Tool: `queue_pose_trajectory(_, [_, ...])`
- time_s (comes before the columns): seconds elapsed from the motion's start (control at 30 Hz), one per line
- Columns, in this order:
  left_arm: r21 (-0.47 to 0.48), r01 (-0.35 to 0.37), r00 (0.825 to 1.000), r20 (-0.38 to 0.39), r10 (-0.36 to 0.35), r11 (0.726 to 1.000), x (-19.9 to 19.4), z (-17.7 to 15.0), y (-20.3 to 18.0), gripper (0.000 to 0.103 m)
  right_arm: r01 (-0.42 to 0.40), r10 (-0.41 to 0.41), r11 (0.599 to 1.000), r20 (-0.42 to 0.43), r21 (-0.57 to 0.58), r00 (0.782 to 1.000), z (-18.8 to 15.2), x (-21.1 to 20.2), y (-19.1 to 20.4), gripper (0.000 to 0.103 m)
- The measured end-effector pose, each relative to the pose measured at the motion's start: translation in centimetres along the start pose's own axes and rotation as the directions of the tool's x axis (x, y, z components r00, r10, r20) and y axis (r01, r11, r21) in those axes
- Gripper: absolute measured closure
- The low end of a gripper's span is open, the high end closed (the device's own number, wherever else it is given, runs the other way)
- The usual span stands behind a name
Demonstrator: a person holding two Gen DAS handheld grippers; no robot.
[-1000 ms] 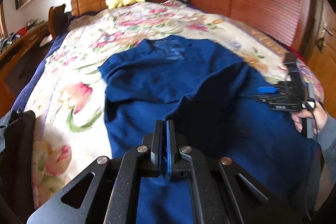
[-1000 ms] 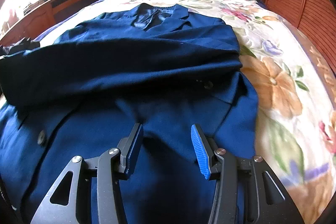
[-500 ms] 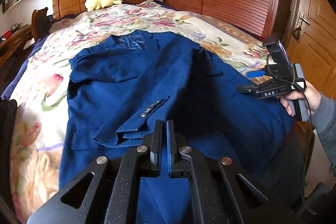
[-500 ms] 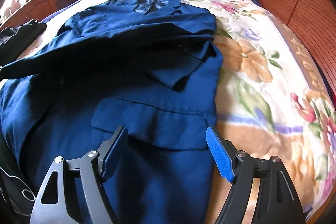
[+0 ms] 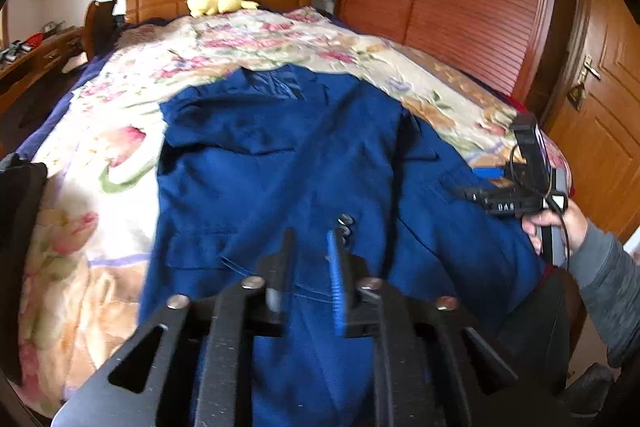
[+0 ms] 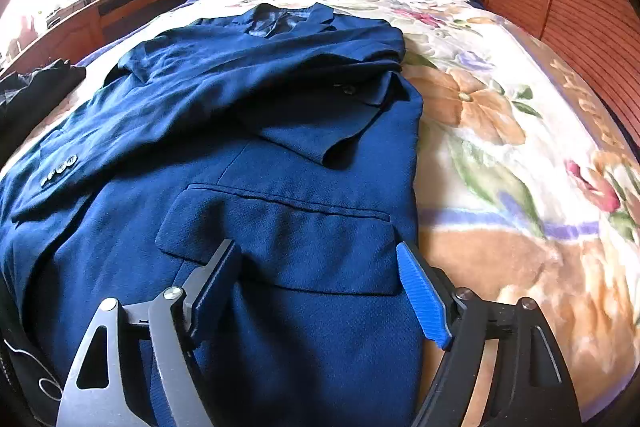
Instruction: Fold large clothes
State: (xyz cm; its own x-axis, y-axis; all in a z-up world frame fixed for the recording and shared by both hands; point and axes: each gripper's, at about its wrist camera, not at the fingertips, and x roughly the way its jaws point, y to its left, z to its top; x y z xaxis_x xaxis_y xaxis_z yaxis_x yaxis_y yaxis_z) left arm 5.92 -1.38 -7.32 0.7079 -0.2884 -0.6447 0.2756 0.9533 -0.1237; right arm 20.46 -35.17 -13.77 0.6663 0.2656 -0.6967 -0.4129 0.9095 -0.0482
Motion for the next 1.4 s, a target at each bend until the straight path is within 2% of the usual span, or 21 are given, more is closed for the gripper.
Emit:
queue_pose_trajectory(0.13, [-0.001, -0.035, 0.999, -0.006, 0.035, 0.999, 0.5, 0.4, 1.2, 0.072, 0.005, -0.005, 1.0, -0.001, -0.003, 1.0, 0.0, 0.2, 0.1, 0.021])
queue_pose_trajectory(0.4, [-0.016, -0.084, 0.987, -0.139, 0.081, 0.996, 5.6, -0.9, 3.5, 0.071, 0.011, -0.011, 1.0, 0.001, -0.008, 1.0, 0.1, 0.2, 0.2, 0.021])
queue_pose_trajectory(0.6, [-0.022, -0.119, 0.975, -0.191, 0.113, 0.993, 7.7, -1.7, 4.3, 0.071, 0.011, -0.011, 1.0, 0.001, -0.008, 1.0, 0.1, 0.2, 0.2, 0.021])
queue_pose_trajectory(0.77, [-0.032, -0.13, 0.97, -0.213, 0.12, 0.991, 8.5, -1.9, 4.8, 0.071, 0.011, -0.011, 1.0, 0.0, -0.009, 1.0, 0.1, 0.3, 0.2, 0.021])
queue_pose_trajectory(1.2, [-0.051, -0.113, 0.973, -0.208, 0.1, 0.992, 9.0, -1.7, 5.2, 0.071, 0.015, -0.015, 1.0, 0.003, -0.012, 1.0, 0.1, 0.2, 0.2, 0.021])
queue_pose_trajectory(1.27, [-0.043, -0.088, 0.976, -0.201, 0.078, 0.995, 9.0, -1.7, 5.2, 0.082, 0.015, -0.015, 1.0, 0.002, -0.012, 1.0, 0.1, 0.2, 0.2, 0.021])
queue_pose_trajectory(1.33, [-0.027, -0.078, 0.975, -0.213, 0.07, 0.997, 9.2, -1.7, 5.2, 0.097, 0.016, -0.016, 1.0, 0.002, -0.013, 1.0, 0.1, 0.2, 0.2, 0.021])
queue_pose_trajectory(1.4, [-0.034, -0.076, 0.978, -0.198, 0.068, 0.997, 8.7, -1.3, 5.4, 0.099, 0.015, -0.015, 1.0, 0.002, -0.013, 1.0, 0.1, 0.2, 0.2, 0.021])
